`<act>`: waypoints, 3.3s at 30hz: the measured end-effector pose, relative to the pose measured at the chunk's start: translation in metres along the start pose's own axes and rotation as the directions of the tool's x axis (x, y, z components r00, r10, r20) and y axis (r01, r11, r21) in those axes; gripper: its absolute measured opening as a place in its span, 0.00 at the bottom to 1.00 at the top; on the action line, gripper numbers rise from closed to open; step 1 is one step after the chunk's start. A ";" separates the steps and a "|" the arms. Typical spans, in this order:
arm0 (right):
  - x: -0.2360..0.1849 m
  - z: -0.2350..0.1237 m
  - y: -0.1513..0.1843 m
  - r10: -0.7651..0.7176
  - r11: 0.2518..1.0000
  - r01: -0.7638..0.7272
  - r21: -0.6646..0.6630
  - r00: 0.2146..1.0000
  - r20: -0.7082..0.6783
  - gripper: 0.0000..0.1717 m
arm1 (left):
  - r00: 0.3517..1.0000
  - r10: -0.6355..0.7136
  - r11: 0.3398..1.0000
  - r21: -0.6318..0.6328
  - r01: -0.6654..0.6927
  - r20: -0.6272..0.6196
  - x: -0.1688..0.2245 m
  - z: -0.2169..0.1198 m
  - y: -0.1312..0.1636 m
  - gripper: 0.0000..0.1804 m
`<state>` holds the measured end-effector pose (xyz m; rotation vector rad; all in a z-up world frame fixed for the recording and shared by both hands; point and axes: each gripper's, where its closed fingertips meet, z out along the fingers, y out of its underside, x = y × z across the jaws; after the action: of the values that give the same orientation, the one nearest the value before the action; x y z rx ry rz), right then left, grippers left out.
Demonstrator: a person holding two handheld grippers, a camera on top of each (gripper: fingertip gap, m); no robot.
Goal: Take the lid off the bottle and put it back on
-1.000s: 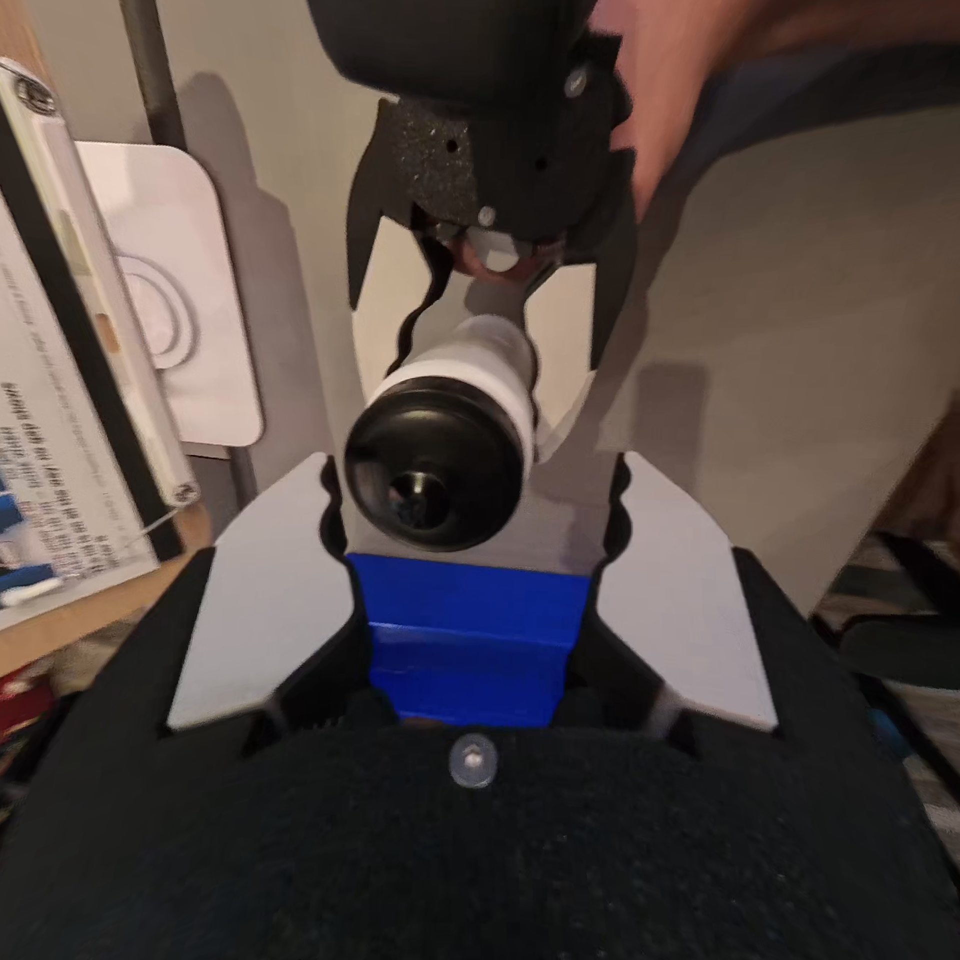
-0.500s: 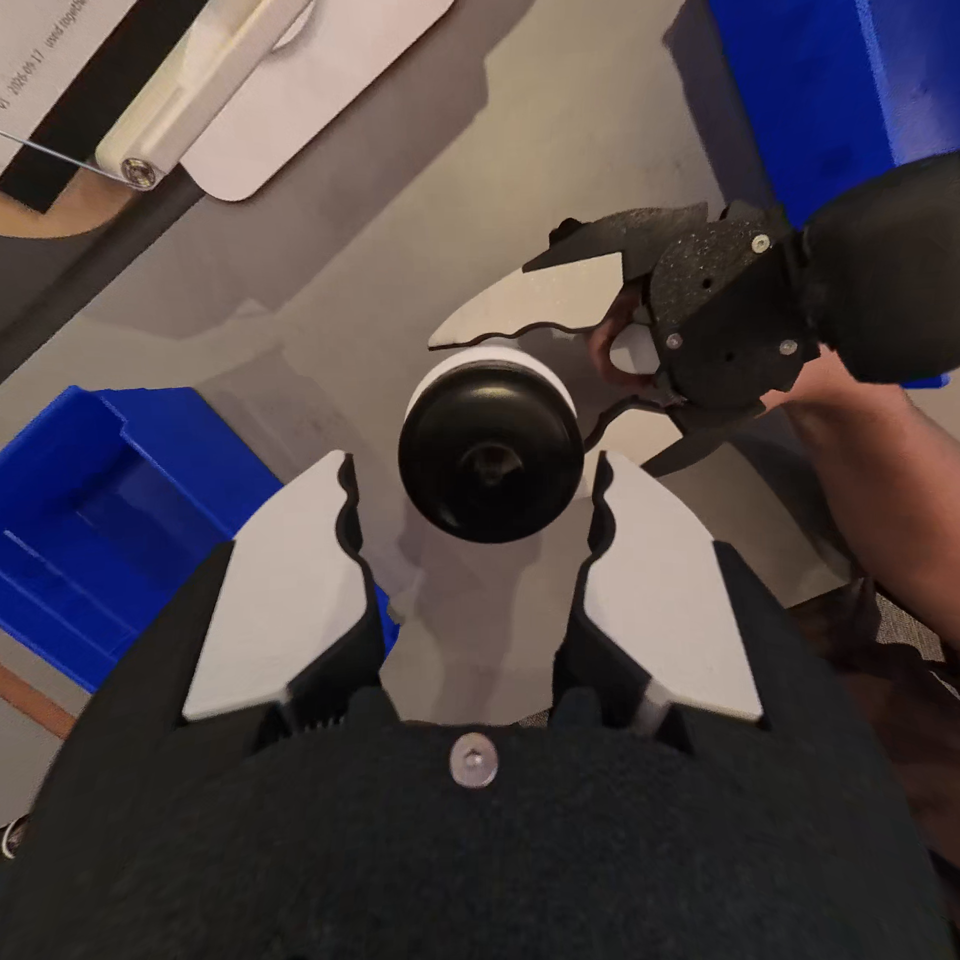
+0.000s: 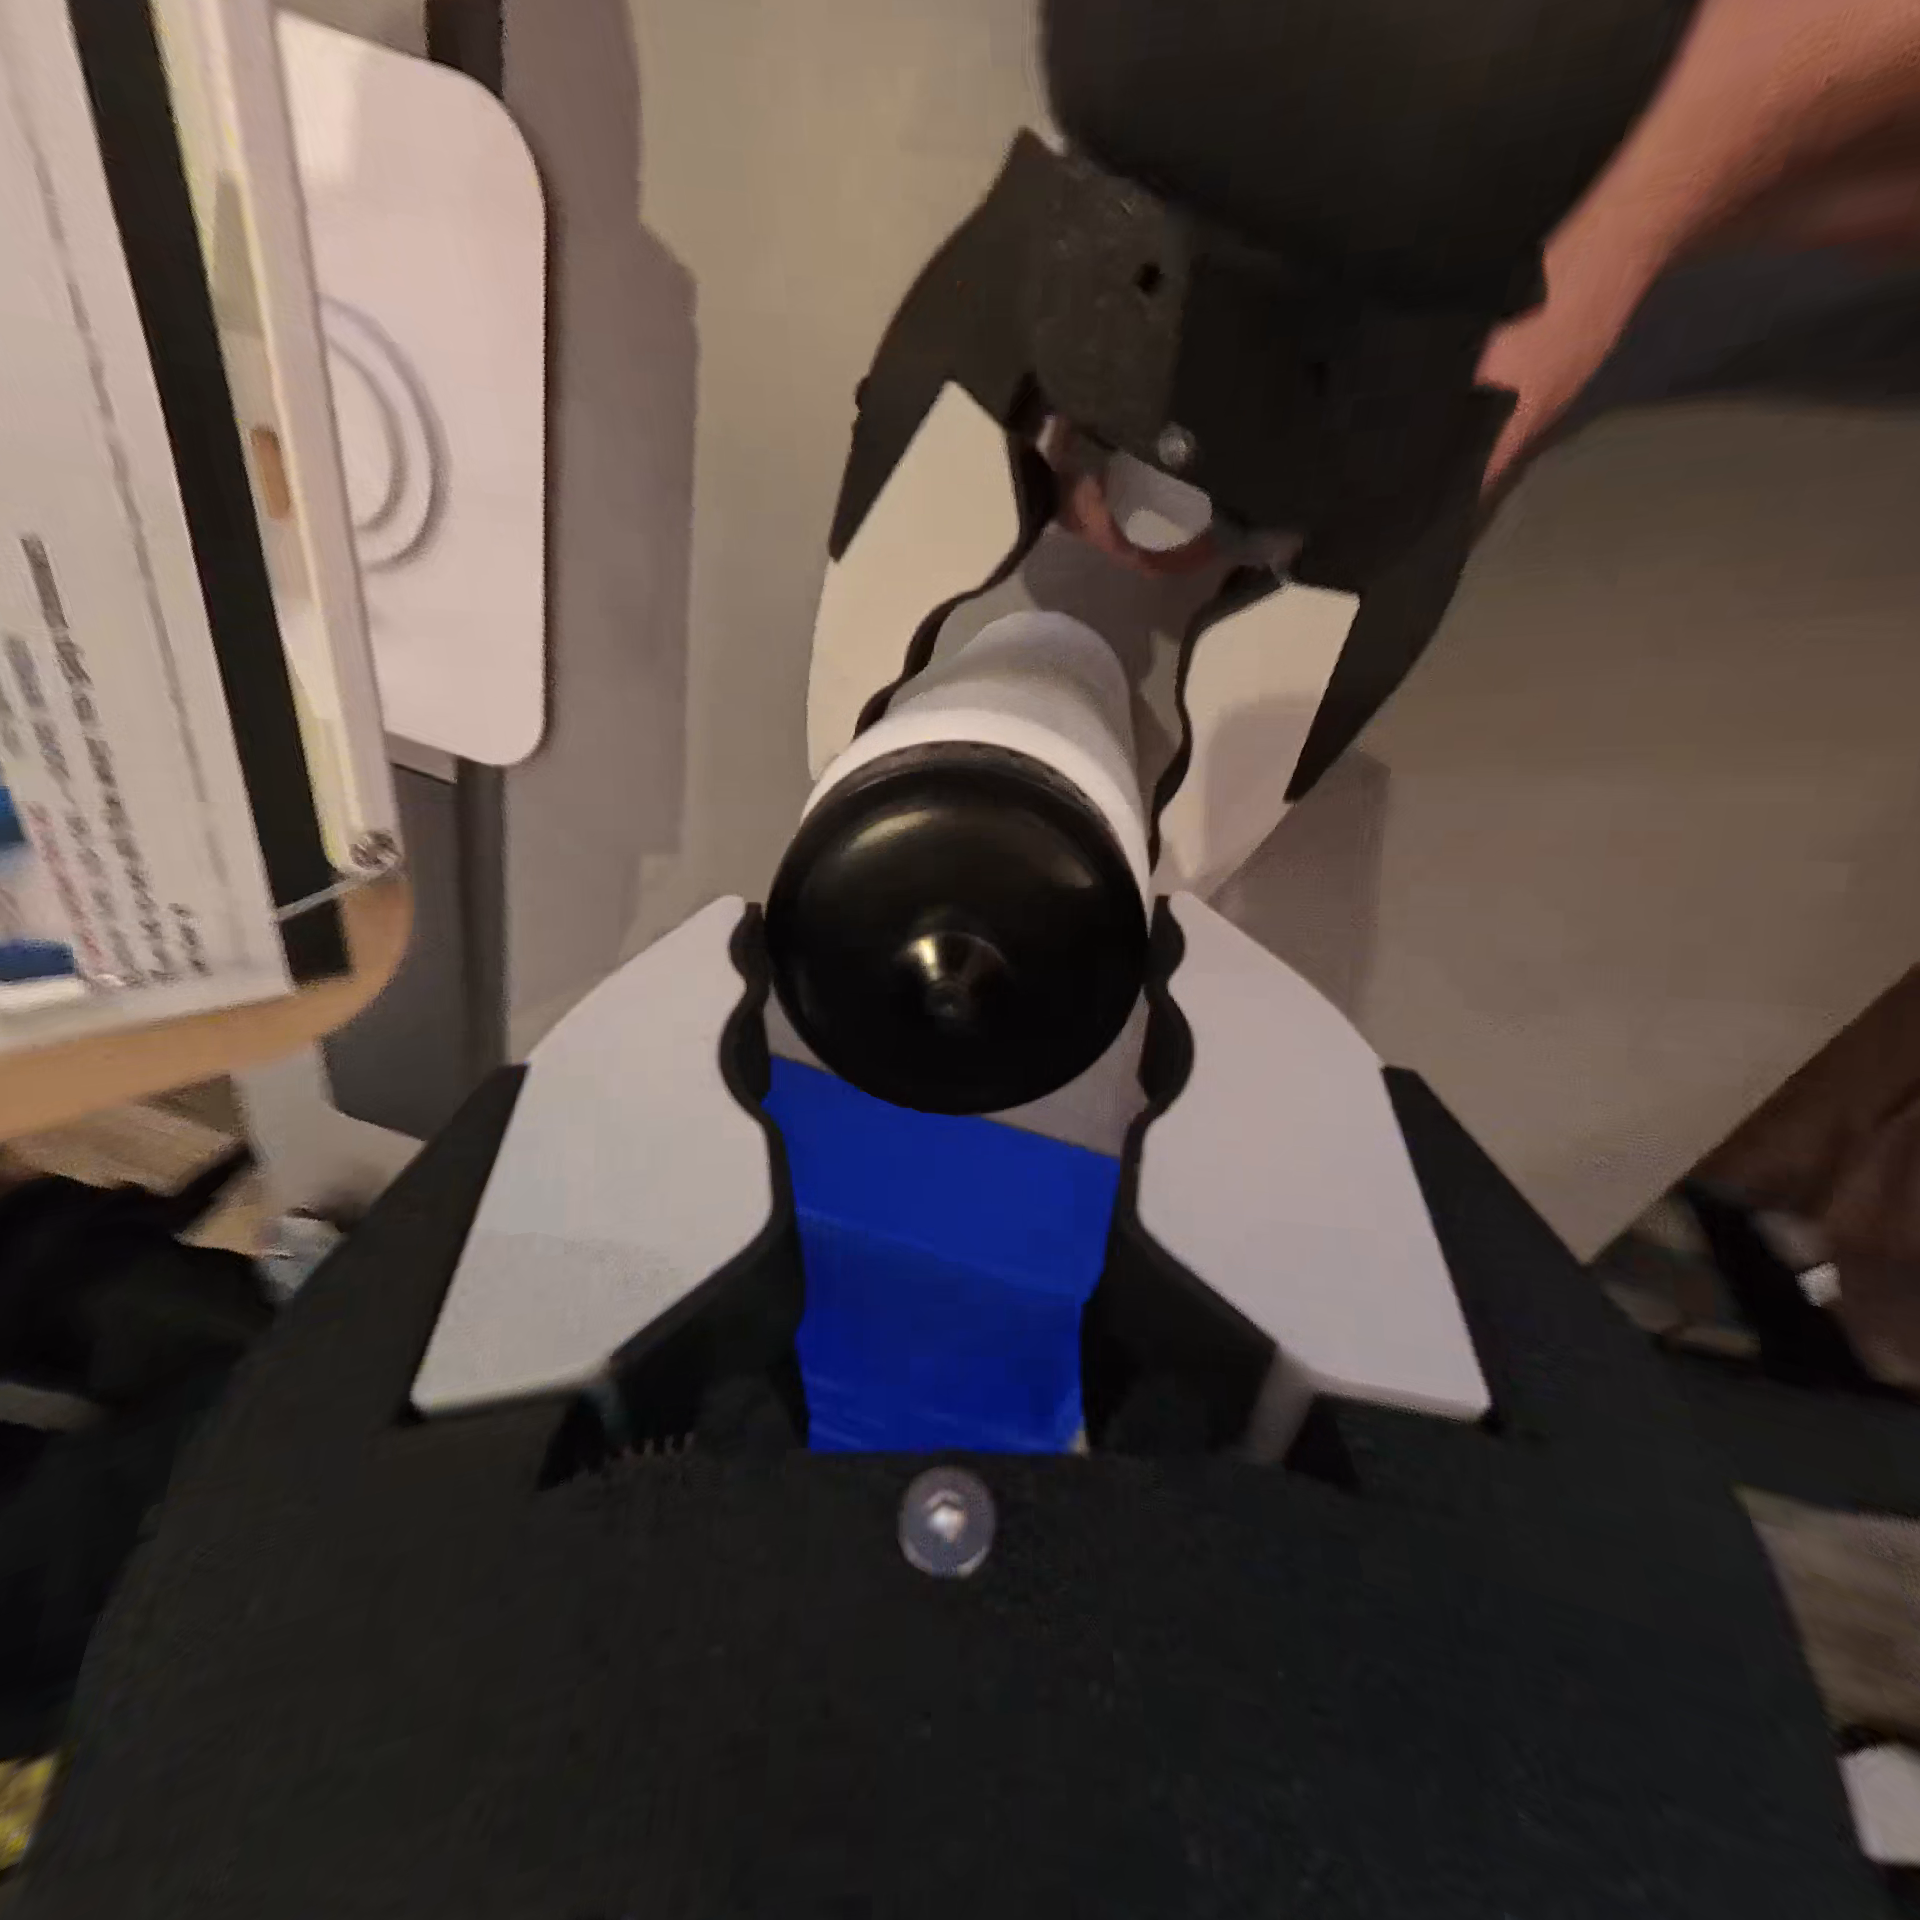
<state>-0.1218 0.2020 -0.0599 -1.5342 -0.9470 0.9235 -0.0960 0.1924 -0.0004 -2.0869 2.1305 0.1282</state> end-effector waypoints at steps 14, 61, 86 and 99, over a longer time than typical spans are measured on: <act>0.000 0.001 0.000 0.003 1.000 -0.003 0.015 1.000 0.004 0.50 | 0.993 0.021 1.000 -0.014 -0.023 -0.116 -0.001 0.001 0.005 0.39; -0.002 0.002 0.001 0.009 1.000 -0.009 0.001 1.000 0.006 0.50 | 0.731 -0.682 0.728 0.093 0.679 0.002 -0.002 -0.011 0.009 0.42; -0.002 0.000 0.002 0.011 1.000 -0.011 0.010 1.000 0.011 0.49 | 0.992 0.120 0.992 -0.036 -0.121 -0.042 0.002 -0.009 0.005 0.34; -0.002 0.001 0.003 0.012 1.000 -0.013 0.016 1.000 0.015 0.50 | 0.713 -0.691 0.714 0.040 0.699 -0.122 -0.004 -0.013 0.002 0.56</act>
<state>-0.1229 0.2001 -0.0624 -1.5233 -0.9395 0.9503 -0.0981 0.1944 0.0131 -2.7195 1.1996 -0.1605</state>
